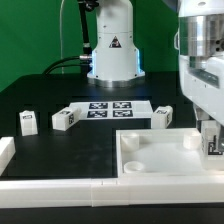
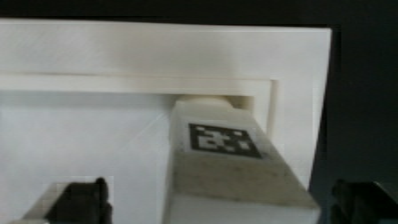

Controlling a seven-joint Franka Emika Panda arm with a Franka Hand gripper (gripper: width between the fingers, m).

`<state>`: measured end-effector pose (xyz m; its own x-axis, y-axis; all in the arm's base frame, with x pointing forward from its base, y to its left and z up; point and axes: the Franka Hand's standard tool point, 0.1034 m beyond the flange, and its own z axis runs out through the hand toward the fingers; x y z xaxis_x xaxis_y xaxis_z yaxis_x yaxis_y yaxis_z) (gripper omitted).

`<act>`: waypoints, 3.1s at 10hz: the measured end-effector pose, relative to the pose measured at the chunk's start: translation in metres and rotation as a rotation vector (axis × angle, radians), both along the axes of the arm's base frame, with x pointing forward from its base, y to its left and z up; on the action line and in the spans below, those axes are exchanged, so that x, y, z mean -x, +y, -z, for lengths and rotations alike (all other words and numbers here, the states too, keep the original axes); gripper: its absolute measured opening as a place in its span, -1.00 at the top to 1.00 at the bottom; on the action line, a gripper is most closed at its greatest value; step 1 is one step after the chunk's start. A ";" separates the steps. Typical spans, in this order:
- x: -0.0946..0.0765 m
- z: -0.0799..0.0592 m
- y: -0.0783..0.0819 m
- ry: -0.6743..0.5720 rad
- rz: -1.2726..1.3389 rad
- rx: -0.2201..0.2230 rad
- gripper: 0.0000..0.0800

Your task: Assemble one leg

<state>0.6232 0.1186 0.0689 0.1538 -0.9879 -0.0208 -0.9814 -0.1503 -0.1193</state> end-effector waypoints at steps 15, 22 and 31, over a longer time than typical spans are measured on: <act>-0.002 0.001 -0.005 -0.036 -1.047 0.146 0.23; 0.001 0.001 -0.031 0.006 -0.672 0.172 0.23; 0.002 0.001 -0.038 0.008 -0.641 0.176 -0.61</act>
Offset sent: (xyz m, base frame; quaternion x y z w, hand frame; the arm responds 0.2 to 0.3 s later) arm -0.0035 0.0105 -0.0021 0.0168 -0.0273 -0.2883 0.9570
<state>0.6215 0.0804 0.0676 0.7128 -0.6894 0.1289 -0.6918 -0.7214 -0.0323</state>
